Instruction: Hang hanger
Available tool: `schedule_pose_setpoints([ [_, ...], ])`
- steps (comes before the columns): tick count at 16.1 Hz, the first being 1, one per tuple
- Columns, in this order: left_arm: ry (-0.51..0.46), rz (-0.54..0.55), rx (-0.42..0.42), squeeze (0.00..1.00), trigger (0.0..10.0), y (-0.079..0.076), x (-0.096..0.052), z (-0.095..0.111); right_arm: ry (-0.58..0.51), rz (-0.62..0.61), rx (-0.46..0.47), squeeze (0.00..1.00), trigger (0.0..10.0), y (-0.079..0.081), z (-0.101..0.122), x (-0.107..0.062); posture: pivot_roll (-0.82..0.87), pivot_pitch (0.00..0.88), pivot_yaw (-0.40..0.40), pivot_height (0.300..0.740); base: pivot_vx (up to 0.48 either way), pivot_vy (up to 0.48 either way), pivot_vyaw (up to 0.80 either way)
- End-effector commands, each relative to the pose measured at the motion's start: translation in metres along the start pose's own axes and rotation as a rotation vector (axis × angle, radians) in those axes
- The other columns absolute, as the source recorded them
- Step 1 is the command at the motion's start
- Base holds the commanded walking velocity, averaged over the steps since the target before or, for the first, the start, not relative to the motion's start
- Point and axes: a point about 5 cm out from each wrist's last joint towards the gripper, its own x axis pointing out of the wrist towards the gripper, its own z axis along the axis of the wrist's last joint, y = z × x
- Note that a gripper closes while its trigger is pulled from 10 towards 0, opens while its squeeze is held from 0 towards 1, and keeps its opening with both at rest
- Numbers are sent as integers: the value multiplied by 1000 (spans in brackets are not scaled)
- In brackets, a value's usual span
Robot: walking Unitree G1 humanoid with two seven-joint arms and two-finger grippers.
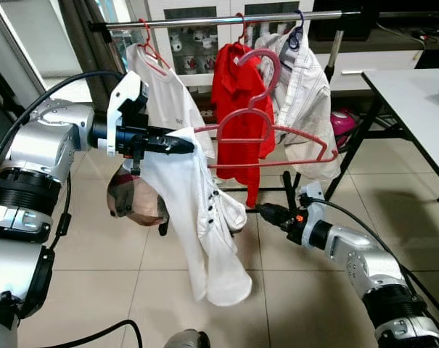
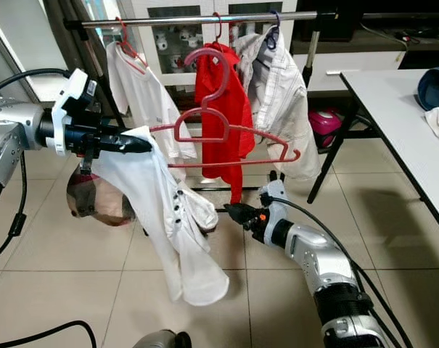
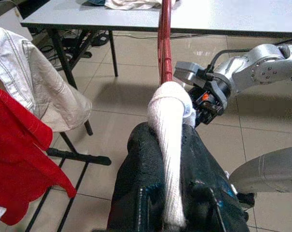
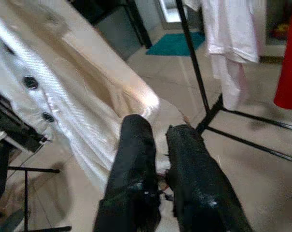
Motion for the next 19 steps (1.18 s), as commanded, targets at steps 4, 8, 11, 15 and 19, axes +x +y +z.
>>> schedule_pose_setpoints([
  [4,-13,3,41,0,0,2,-7,13,-17,101,-145,1000,10000,18,8,6,28,0,151,740,0,0,0],
  [8,-9,-19,43,0,0,0,-6,14,-22,126,-209,1000,10000,24,10,7,29,0,152,740,0,0,0],
  [11,-11,-31,44,0,0,-1,-5,14,-1,97,-241,1000,10000,22,10,9,26,0,151,740,0,0,0],
  [15,-10,-40,44,0,0,-2,-4,15,5,138,-243,0,10000,28,9,11,28,0,149,740,0,0,0],
  [19,14,-7,54,0,0,-1,-4,11,-70,247,-204,0,10000,40,16,6,26,0,149,740,0,0,0],
])
